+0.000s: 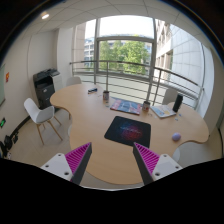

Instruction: Arrange mouse

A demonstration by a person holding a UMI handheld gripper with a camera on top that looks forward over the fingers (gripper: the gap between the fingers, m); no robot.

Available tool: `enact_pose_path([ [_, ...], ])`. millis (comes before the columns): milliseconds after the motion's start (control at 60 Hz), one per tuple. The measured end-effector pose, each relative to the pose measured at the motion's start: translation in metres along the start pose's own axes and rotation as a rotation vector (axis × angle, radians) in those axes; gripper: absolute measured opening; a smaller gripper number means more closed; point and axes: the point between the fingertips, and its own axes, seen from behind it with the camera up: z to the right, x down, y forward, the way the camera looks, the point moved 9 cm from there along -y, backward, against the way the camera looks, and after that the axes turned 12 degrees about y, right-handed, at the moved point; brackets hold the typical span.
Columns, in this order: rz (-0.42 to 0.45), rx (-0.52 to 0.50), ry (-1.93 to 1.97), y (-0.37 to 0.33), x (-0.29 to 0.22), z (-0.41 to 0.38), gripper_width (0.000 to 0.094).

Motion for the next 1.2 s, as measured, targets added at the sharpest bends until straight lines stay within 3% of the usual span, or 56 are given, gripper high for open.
enact_pose_path([
  [150,-0.049,0.068,0.041,0.006,0.017,0.035,0.0844],
  [383,-0.116,0.198,0.107,0.080,0.052,0.202,0.0847],
  [717,0.002,0.319,0.195,0.234,0.030,0.406,0.0847],
  [1000,-0.032,0.347,0.311,0.325,0.007,0.476,0.0851],
  [1200,-0.009,0.379,0.321,0.357,-0.015,0.490,0.0824],
])
